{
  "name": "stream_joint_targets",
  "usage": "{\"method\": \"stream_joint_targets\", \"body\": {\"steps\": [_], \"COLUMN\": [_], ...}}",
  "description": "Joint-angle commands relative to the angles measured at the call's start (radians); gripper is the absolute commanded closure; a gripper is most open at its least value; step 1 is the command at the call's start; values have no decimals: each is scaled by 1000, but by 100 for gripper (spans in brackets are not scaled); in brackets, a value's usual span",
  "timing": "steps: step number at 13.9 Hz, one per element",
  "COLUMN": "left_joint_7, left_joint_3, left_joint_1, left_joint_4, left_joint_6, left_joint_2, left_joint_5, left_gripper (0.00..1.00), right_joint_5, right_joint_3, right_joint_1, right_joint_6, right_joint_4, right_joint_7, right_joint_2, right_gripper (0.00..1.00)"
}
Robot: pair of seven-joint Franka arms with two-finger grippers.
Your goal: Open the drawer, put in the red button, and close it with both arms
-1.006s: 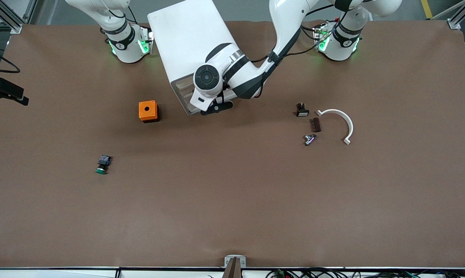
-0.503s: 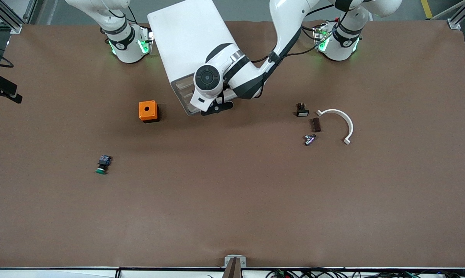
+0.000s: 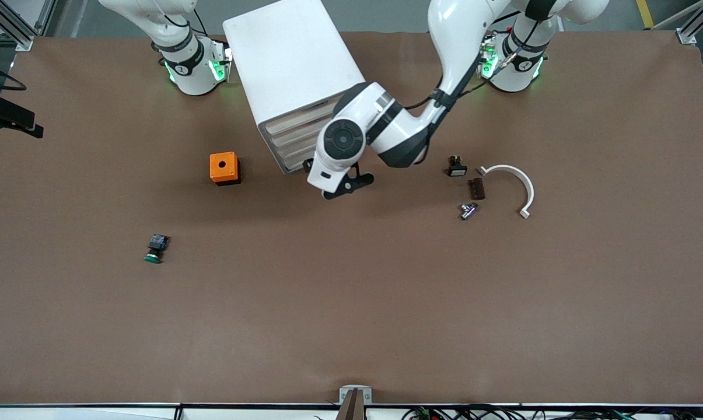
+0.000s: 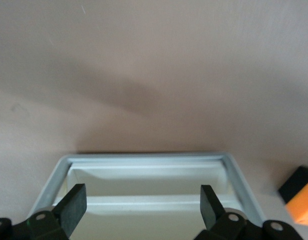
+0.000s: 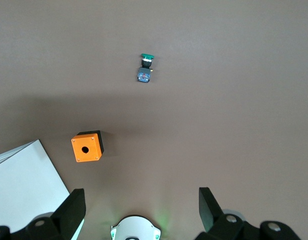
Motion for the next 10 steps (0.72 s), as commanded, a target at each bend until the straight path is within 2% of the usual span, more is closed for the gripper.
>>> {"method": "stream_joint_targets", "body": {"steps": [1,3,7,10], "left_joint_7": [-11,-11,-13,-11], "left_joint_3": [1,1,3,1], "left_joint_1": [71,126,241,298], "left_joint_4": [-19,-19,-19,-18], "left_joint_6": [1,1,0,0], "left_joint_2": [-49,-58,-61,-61], "left_joint_5": [-9,-7,-6,98], "left_gripper": [0,0,0,0], "right_joint_5": [3,5,6,6], "right_joint_3": [3,3,2,-1], "right_joint_1": [-3,0,-2,-5], "right_joint_6": [-16,16,116,118], "right_joint_4": [0,-24,-173,-180], "right_joint_7": [-16,-16,-16,-16], "right_joint_2": [-31,-38,-120,-125], "right_gripper": [0,0,0,0]}}
